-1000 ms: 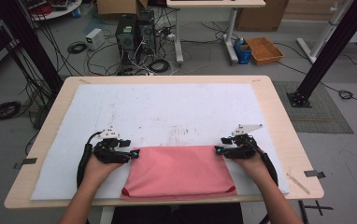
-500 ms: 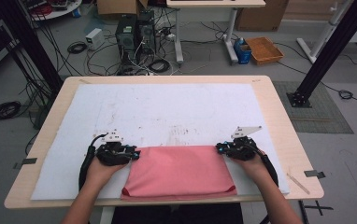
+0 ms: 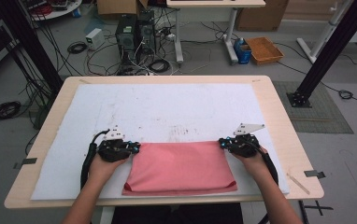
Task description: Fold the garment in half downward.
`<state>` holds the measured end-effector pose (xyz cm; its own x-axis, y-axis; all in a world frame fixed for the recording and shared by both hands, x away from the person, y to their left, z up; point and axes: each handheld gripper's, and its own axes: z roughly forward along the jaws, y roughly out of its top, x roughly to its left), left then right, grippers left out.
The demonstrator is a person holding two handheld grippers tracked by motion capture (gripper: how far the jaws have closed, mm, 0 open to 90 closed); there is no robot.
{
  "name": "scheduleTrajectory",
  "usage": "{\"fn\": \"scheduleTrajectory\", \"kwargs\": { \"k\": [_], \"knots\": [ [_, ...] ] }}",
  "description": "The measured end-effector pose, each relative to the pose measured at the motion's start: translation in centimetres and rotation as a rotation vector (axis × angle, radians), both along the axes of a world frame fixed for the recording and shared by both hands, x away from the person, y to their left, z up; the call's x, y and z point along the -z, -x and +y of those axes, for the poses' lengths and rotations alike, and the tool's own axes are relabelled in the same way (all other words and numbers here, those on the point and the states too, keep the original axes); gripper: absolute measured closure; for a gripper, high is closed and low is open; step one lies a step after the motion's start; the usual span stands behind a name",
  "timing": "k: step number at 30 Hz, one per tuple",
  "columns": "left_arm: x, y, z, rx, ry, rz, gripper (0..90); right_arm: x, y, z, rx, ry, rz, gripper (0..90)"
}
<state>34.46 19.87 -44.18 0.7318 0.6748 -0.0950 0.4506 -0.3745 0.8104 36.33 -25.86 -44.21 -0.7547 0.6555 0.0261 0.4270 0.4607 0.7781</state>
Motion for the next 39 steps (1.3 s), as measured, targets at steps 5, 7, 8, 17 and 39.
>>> {"fn": "scheduleTrajectory", "kwargs": {
  "k": [5, 7, 8, 17, 39],
  "knots": [
    [-0.2, -1.6, -0.4, -0.027, -0.005, -0.021, 82.8, -0.5, -1.1, 0.0, 0.024, 0.016, -0.006, 87.6],
    [-0.3, -2.4, -0.5, -0.031, -0.018, -0.027, 83.1, -0.7, -1.6, 0.1, 0.03, 0.021, -0.015, 87.6],
    [-0.4, -2.7, -0.6, -0.039, -0.008, -0.036, 83.2, -0.8, -1.9, 0.1, 0.035, 0.023, -0.013, 87.6],
    [-1.1, -5.3, -1.5, -0.069, -0.034, -0.032, 84.1, -1.2, -4.4, 0.3, 0.08, 0.05, -0.007, 87.6],
    [-0.9, -8.5, -2.0, -0.128, -0.029, -0.011, 83.1, -1.3, -7.7, 0.8, 0.136, 0.085, 0.005, 86.7]
  ]
}}
